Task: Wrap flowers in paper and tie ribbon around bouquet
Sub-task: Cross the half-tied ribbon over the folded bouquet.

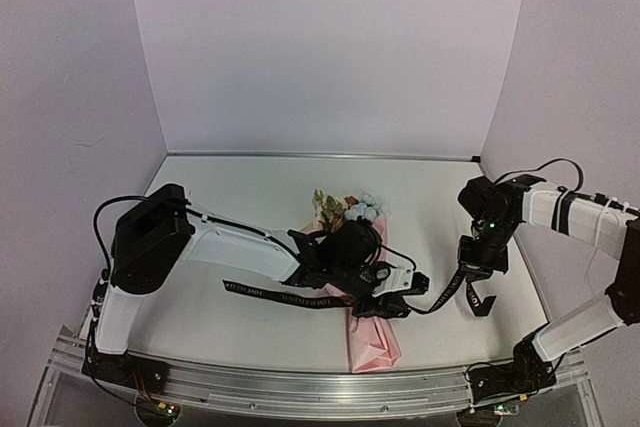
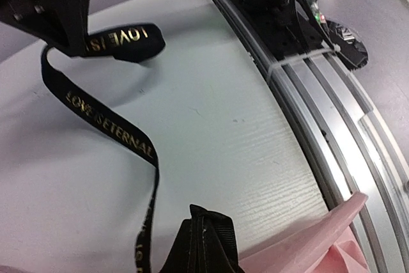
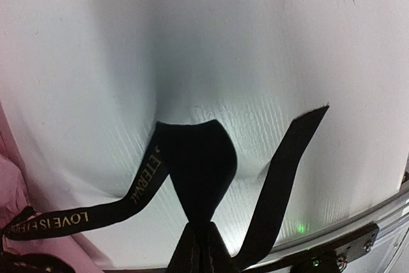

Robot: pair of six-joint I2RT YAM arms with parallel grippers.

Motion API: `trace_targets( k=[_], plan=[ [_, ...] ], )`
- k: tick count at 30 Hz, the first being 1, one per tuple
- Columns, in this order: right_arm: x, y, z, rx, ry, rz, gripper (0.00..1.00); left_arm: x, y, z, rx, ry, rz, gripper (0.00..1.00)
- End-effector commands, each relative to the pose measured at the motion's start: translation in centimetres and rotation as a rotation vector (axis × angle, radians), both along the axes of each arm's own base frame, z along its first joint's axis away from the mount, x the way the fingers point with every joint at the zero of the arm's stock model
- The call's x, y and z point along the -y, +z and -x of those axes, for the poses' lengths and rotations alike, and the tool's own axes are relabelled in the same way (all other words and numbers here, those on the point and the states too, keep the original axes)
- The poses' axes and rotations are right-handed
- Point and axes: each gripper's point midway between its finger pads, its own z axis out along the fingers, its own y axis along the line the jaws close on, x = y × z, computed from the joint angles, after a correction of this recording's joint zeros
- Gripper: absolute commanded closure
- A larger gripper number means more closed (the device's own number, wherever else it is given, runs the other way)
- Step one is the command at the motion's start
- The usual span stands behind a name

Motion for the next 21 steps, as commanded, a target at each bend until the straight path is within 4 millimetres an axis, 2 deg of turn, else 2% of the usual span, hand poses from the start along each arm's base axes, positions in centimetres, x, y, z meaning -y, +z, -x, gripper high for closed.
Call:
trace_targets(
  k=[1, 4, 10, 15, 18, 21],
  plan=[
    [-1.2, 1.6, 0.6, -0.023, -0.014, -0.077, 1.0, -1.8, -2.2, 1.7, -0.066, -0.071, -0.142, 1.0],
    [-2.1, 2.1, 0.3, -0.023, -0.019, -0.117, 1.0, -4.0, -3.6, 1.9, -0.085, -0.075, -0.221, 1.0],
    [-3.8, 3.4, -0.2, -0.01, 0.024, -0.146, 1.0, -7.0, -3.4, 1.5, -0.089, -0.048, -0.247, 1.0],
    [-4.7, 4.9, -0.6, 0.01, 0.052, -0.168, 1.0, -10.0, -4.7, 0.3, -0.081, -0.018, -0.339, 1.0],
    [-5.1, 5.6, -0.6, 0.004, 0.072, -0.18, 1.0, -10.5, -3.7, -0.3, -0.063, -0.01, -0.319, 1.0],
    [-5.7, 6.2, -0.7, 0.005, 0.101, -0.203, 1.0, -9.5, -1.3, -1.0, -0.041, 0.005, -0.263, 0.99]
  ],
)
